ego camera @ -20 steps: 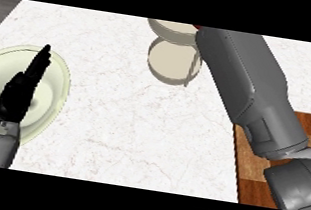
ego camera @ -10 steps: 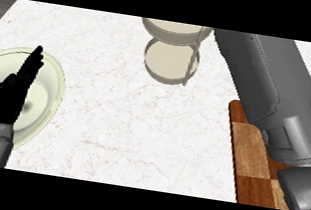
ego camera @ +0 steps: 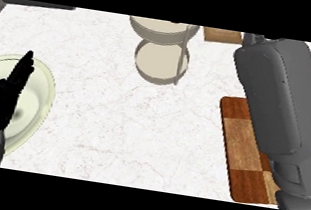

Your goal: Pick the tomato from the cutting board and place it in the tiered basket

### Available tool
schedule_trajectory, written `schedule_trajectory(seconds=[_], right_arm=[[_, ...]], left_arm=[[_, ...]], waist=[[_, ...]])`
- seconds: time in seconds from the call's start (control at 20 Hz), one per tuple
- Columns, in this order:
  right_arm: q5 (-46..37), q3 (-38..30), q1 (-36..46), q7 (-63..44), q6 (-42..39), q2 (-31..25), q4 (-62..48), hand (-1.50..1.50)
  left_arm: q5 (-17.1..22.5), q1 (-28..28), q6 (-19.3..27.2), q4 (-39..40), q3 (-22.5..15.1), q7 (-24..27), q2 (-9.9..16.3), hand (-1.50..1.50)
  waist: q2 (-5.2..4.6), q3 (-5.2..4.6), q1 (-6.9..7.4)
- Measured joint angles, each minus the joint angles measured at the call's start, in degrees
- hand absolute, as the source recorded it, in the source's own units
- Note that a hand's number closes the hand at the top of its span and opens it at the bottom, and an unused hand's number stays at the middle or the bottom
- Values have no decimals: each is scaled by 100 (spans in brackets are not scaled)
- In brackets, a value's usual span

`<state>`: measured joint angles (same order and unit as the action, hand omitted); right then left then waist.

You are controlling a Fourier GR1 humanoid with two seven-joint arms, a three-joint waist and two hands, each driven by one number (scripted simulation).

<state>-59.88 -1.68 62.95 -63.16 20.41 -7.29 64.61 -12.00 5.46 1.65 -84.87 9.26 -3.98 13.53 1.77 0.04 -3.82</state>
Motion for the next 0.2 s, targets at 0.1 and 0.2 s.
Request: schedule_trajectory(seconds=[0.1, 0.2], right_arm=[[30, 41, -451, -27, -144, -5, 667, -150], [106, 77, -909, -20, -276, -5, 1379, -150]], left_arm=[[35, -99, -18, -77, 40, -3, 20, 0], [14, -156, 11, -151, 30, -47, 0, 0]], waist=[[16, 1, -34], [30, 4, -86]])
